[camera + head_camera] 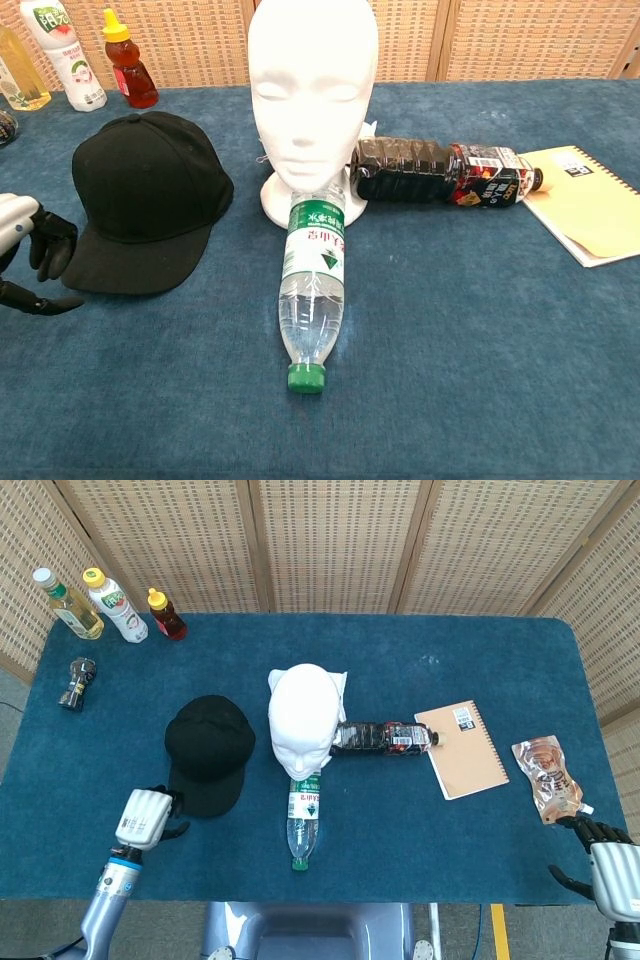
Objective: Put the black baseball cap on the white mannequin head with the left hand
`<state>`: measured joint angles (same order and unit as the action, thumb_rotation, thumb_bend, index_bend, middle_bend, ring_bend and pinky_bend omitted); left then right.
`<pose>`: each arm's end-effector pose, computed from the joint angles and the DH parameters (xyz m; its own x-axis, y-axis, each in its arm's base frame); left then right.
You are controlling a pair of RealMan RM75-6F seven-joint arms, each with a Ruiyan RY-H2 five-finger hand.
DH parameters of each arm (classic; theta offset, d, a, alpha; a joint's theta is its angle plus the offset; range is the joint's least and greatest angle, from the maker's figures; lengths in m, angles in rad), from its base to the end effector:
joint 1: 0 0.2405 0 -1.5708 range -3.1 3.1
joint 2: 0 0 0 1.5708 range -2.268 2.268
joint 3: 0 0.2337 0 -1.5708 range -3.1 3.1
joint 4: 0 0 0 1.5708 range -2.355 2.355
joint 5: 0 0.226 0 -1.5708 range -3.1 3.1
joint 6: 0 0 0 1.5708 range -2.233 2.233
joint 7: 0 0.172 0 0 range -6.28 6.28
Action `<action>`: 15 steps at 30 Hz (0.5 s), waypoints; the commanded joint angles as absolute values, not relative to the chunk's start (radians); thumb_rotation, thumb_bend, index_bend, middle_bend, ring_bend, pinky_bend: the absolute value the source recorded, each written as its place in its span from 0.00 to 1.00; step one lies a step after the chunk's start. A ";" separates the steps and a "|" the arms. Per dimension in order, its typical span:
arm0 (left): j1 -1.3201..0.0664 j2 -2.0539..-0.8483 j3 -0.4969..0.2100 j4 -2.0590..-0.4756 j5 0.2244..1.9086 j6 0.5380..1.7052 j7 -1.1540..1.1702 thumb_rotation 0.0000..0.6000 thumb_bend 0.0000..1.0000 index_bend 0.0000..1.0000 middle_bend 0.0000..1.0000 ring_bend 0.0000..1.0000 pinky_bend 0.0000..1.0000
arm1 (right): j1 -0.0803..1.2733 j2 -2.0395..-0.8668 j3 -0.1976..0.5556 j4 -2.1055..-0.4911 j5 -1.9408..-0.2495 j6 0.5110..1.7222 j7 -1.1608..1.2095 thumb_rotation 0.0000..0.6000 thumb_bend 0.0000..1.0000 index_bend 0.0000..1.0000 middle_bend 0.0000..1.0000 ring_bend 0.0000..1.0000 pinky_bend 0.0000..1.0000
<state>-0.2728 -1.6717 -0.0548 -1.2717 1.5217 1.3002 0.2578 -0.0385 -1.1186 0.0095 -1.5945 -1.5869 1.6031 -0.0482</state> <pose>-0.2357 0.2522 -0.0387 0.4645 0.1041 0.8794 0.8706 -0.2354 -0.4320 -0.3050 -0.1624 0.1424 0.4593 0.0249 0.8879 -0.8883 0.0199 0.4589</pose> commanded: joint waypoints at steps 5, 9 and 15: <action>-0.291 -1.732 -0.073 -1.226 1.497 1.300 0.286 0.93 0.14 0.69 0.70 0.56 0.68 | -0.041 -1.120 0.012 -1.582 -1.577 1.599 -0.035 1.00 0.13 0.33 0.38 0.41 0.41; -0.303 -1.755 -0.075 -1.208 1.489 1.292 0.294 0.93 0.14 0.69 0.70 0.56 0.68 | -0.042 -1.120 0.013 -1.573 -1.568 1.594 -0.027 1.00 0.13 0.33 0.38 0.41 0.41; -0.309 -1.774 -0.070 -1.188 1.482 1.288 0.299 0.92 0.14 0.69 0.70 0.56 0.68 | -0.045 -1.119 0.018 -1.566 -1.563 1.597 -0.018 1.00 0.13 0.33 0.37 0.41 0.41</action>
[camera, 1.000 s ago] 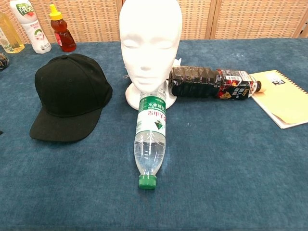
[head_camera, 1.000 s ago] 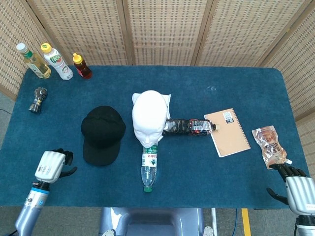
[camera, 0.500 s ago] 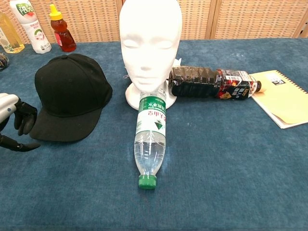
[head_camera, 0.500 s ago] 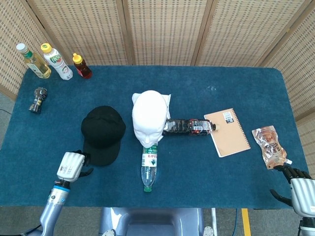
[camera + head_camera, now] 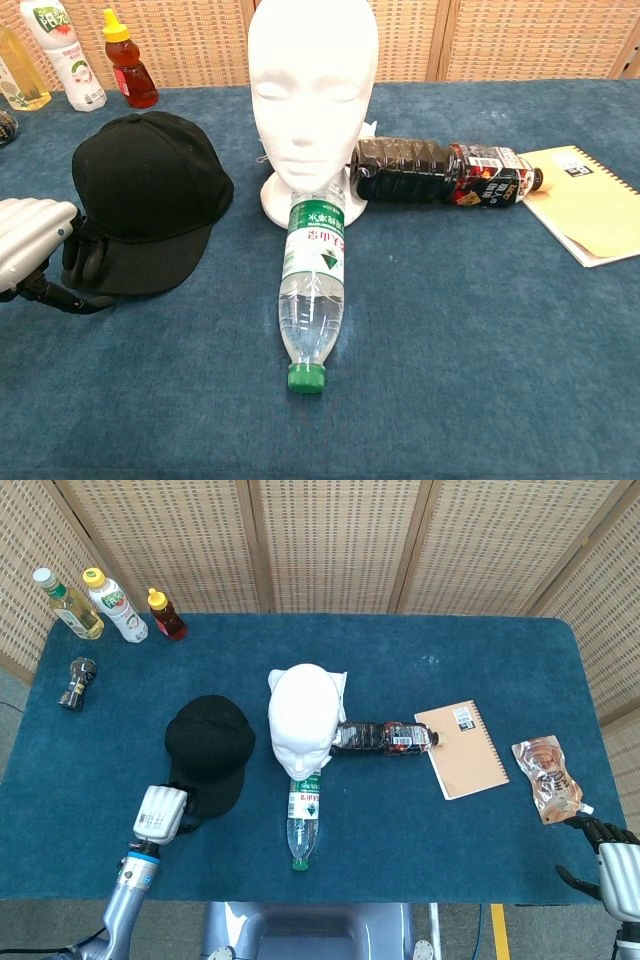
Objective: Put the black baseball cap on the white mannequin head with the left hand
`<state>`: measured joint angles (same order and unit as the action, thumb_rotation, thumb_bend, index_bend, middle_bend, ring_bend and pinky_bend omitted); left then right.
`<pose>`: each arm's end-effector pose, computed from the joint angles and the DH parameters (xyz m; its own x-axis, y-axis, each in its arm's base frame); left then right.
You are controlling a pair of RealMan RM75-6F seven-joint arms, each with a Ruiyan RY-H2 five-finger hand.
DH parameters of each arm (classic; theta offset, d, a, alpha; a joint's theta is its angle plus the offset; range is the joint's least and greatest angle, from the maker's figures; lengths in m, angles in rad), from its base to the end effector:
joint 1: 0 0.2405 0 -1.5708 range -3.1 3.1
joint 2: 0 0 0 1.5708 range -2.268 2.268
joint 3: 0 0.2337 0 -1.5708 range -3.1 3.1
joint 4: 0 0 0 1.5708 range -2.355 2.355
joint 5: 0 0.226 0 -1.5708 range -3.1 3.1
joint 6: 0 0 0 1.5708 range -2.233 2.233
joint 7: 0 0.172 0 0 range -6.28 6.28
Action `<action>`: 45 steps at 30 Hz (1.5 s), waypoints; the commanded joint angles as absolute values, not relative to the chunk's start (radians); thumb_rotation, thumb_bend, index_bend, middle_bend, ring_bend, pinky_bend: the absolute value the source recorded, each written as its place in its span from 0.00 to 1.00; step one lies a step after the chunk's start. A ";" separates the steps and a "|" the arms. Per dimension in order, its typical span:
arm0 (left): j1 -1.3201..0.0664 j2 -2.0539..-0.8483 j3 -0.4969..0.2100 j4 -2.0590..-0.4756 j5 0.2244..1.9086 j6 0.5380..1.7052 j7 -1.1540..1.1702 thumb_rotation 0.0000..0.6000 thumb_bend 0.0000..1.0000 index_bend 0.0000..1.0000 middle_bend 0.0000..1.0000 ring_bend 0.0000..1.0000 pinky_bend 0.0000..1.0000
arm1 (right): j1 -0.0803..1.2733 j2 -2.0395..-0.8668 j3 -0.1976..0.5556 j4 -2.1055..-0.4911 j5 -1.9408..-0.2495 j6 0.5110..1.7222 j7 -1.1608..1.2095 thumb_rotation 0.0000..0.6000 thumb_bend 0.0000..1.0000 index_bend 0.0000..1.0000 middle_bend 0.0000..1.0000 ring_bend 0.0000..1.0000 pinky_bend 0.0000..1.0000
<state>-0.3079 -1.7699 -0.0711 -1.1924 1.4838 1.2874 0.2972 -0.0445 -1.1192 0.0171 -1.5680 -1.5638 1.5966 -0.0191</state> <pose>-0.2256 0.2625 -0.0608 0.4762 0.0978 0.8739 0.8655 -0.2278 -0.4462 -0.3148 -0.1619 0.1466 0.4572 0.0224 0.8891 -0.8888 0.0474 0.4559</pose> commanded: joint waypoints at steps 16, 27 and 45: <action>-0.354 -1.864 -0.104 -1.071 1.466 1.292 0.276 0.93 0.14 0.69 0.70 0.56 0.68 | -0.058 -1.118 0.024 -1.547 -1.551 1.608 0.005 1.00 0.13 0.33 0.36 0.41 0.42; -0.409 -1.877 -0.178 -1.050 1.487 1.368 0.209 0.92 0.16 0.69 0.70 0.56 0.68 | -0.065 -1.112 0.030 -1.560 -1.554 1.626 -0.005 1.00 0.13 0.33 0.36 0.41 0.41; -0.610 -1.891 -0.329 -0.862 1.396 1.243 0.135 0.93 0.18 0.64 0.56 0.43 0.61 | -0.081 -1.099 0.035 -1.596 -1.563 1.659 -0.032 1.00 0.13 0.33 0.36 0.41 0.41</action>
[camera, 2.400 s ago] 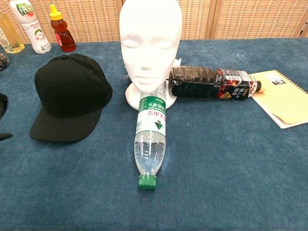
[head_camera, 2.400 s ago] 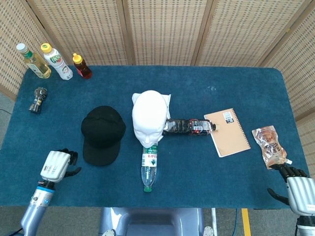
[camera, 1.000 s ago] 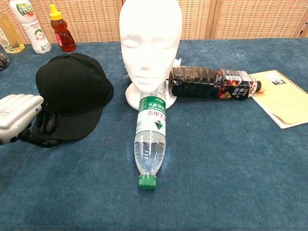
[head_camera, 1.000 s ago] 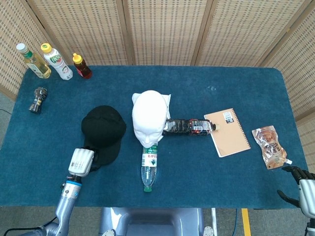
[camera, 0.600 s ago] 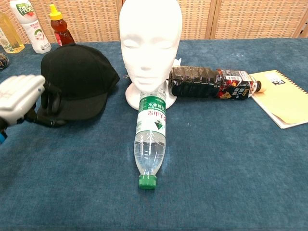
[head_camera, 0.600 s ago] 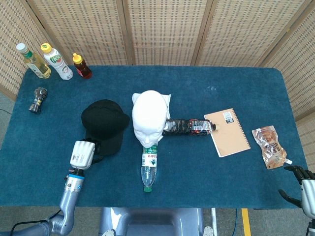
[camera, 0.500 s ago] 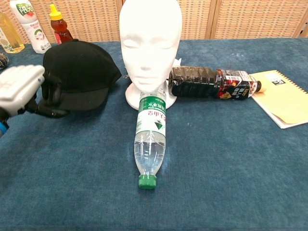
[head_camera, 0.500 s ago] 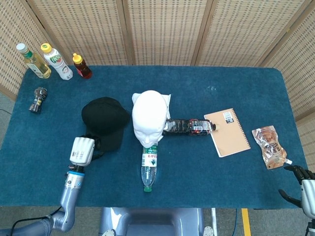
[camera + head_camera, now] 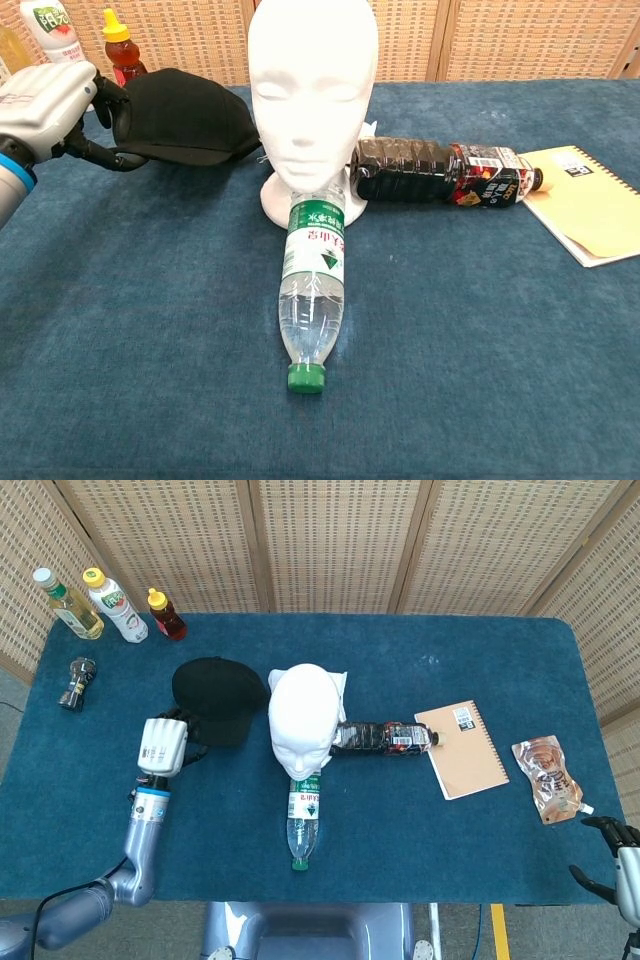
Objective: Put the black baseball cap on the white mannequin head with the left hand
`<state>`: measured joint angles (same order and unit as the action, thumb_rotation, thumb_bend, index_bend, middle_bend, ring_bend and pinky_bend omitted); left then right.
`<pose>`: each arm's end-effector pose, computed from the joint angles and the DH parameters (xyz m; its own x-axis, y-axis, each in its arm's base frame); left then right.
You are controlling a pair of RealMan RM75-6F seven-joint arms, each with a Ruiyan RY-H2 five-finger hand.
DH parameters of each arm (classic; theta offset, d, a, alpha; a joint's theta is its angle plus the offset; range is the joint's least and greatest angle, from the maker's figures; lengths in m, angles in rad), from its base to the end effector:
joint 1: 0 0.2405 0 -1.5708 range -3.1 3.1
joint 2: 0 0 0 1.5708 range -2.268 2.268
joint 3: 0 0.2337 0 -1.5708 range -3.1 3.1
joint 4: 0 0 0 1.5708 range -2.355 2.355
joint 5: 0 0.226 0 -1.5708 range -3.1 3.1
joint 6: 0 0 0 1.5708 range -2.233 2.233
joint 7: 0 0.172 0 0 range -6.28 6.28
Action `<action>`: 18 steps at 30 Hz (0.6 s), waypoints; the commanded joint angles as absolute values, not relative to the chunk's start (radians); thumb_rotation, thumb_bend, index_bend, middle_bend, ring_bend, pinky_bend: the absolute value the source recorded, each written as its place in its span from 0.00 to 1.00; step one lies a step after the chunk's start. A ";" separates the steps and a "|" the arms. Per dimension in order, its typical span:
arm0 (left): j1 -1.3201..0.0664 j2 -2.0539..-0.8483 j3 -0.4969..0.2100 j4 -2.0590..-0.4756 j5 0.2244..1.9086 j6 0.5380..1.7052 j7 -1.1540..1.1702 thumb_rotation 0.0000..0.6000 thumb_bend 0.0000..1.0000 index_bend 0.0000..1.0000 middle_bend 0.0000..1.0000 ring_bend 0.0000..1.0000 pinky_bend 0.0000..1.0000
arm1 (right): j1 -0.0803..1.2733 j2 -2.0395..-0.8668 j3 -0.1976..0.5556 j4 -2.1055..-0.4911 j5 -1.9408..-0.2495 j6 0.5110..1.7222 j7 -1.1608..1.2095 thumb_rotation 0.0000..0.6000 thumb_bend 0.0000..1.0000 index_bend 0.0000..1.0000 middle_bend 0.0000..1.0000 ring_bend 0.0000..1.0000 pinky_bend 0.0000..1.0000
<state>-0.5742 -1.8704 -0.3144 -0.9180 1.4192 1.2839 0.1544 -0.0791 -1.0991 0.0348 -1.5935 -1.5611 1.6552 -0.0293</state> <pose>-0.1835 0.3782 -0.0199 0.3866 -0.1635 0.9076 0.8899 -0.1922 -0.4137 -0.3119 -0.1545 0.1623 0.4658 0.0821 0.8811 -0.8842 0.0825 0.4598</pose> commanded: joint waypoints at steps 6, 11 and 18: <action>-0.675 -1.937 -0.329 -0.717 1.366 1.160 0.109 0.93 0.25 0.54 0.48 0.37 0.56 | -0.088 -1.092 0.041 -1.610 -1.568 1.678 -0.039 1.00 0.13 0.33 0.36 0.41 0.41; -0.719 -1.967 -0.317 -0.623 1.368 1.124 0.062 0.94 0.27 0.54 0.46 0.36 0.56 | -0.094 -1.086 0.045 -1.613 -1.564 1.688 -0.041 1.00 0.13 0.33 0.35 0.41 0.41; -0.776 -2.022 -0.302 -0.477 1.359 1.052 -0.006 0.94 0.29 0.54 0.45 0.36 0.56 | -0.099 -1.082 0.044 -1.621 -1.568 1.694 -0.044 1.00 0.13 0.33 0.36 0.41 0.41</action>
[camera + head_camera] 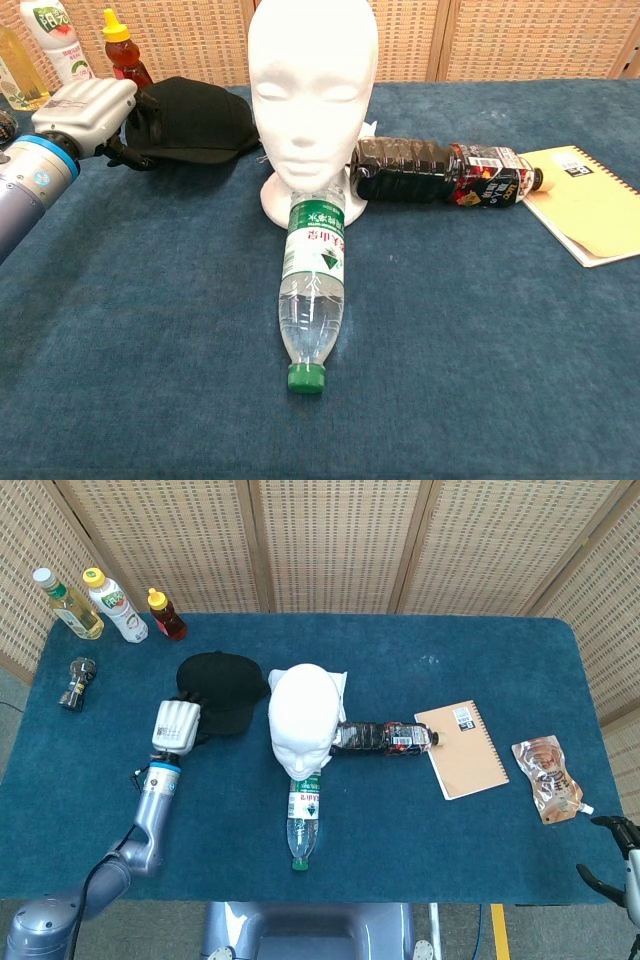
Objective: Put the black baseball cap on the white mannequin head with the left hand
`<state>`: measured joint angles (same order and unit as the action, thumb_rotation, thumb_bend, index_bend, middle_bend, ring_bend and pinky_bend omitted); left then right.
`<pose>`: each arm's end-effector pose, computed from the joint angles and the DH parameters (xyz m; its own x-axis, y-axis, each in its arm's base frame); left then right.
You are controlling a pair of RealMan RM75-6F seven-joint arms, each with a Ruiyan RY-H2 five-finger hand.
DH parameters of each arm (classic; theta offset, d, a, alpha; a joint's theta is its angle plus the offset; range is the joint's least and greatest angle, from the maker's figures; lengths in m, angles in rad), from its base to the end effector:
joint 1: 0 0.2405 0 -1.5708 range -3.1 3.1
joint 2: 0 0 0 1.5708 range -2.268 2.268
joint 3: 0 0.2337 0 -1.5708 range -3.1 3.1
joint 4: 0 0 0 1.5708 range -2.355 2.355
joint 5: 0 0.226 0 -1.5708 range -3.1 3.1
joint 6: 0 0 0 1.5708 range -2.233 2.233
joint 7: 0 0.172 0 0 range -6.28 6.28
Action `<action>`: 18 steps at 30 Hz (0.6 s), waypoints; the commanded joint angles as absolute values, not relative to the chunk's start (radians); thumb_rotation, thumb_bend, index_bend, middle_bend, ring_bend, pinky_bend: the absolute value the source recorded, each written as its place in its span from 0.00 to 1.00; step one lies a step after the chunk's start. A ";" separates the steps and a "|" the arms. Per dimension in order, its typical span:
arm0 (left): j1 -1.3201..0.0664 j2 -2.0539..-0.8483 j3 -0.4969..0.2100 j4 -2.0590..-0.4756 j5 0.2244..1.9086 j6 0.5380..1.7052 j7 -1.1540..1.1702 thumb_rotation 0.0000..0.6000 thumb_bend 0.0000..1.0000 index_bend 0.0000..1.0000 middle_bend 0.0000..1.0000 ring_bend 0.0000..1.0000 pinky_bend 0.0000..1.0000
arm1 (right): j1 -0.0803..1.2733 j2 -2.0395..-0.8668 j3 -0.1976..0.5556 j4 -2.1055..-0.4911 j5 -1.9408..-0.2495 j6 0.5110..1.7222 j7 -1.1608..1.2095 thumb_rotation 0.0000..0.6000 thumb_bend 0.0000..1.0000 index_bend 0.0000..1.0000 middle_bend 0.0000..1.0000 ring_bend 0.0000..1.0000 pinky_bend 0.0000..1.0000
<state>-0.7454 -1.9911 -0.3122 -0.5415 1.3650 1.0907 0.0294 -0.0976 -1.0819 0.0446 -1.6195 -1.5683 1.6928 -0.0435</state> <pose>-0.1960 0.4289 -0.0399 0.4871 -0.0710 0.8705 0.8517 -0.1818 -0.4914 -0.3065 -0.1505 0.1718 0.4731 0.1201 0.8728 -0.8806 0.0938 0.4645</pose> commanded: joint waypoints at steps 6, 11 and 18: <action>-0.797 -2.044 -0.265 -0.388 1.371 0.996 -0.043 0.96 0.44 0.54 0.41 0.34 0.55 | -0.103 -1.080 0.043 -1.626 -1.570 1.697 -0.044 1.00 0.13 0.33 0.36 0.41 0.41; -0.796 -2.061 -0.257 -0.353 1.364 0.993 -0.088 1.00 0.57 0.55 0.41 0.34 0.64 | -0.104 -1.078 0.044 -1.631 -1.578 1.701 -0.044 1.00 0.13 0.33 0.36 0.42 0.41; -0.773 -2.058 -0.226 -0.318 1.401 1.130 -0.197 1.00 0.58 0.71 0.45 0.42 0.74 | -0.097 -1.081 0.046 -1.629 -1.587 1.697 -0.039 1.00 0.13 0.33 0.37 0.42 0.41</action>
